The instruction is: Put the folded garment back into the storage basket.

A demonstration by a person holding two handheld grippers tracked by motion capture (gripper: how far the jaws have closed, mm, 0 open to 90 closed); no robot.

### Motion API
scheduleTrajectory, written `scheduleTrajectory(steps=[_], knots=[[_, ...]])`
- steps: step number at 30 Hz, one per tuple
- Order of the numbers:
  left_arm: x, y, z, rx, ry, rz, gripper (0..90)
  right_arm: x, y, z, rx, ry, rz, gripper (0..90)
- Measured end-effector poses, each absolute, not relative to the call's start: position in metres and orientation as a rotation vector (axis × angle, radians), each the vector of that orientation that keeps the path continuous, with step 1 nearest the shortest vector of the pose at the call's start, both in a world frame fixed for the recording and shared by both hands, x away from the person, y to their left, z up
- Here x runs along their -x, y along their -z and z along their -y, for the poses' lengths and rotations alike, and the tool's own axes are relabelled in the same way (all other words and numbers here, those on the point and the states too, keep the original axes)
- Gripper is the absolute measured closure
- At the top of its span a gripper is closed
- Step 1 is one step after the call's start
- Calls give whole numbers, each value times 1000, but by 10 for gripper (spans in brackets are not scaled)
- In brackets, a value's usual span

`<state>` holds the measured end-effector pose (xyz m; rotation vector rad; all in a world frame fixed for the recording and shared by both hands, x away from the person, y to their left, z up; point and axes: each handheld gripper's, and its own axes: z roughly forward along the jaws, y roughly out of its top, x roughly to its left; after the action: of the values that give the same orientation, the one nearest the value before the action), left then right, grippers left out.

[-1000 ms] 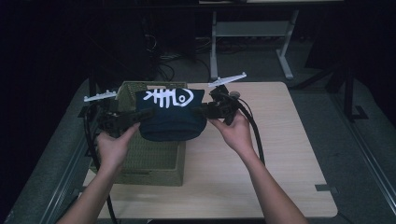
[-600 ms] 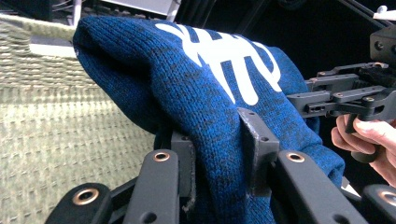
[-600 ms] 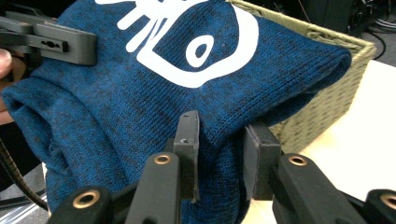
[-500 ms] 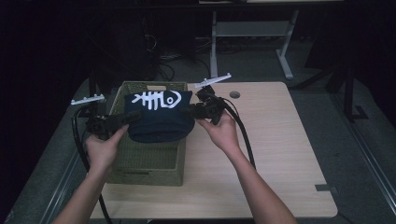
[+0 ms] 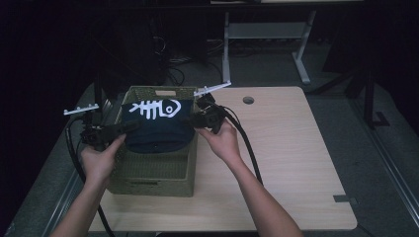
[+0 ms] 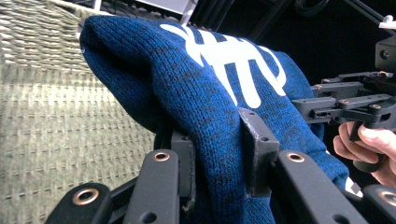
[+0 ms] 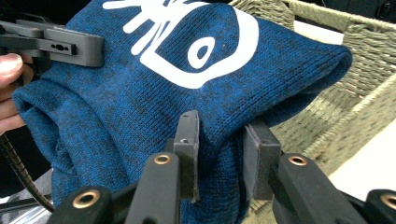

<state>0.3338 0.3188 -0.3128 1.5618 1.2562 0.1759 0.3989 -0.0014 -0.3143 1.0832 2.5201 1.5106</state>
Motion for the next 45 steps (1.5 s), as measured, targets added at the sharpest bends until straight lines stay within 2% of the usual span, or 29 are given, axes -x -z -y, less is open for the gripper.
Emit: scheduleTrajectory(steps=[23, 45], knots=[[-336, 328, -347, -1532, -157, -1337, 695, -404, 334, -28, -1105, -1537, -2555, 695], [-347, 348, -358, -1548, -96, -1412, 687, -409, 358, -42, -1145, -1501, -2591, 692]])
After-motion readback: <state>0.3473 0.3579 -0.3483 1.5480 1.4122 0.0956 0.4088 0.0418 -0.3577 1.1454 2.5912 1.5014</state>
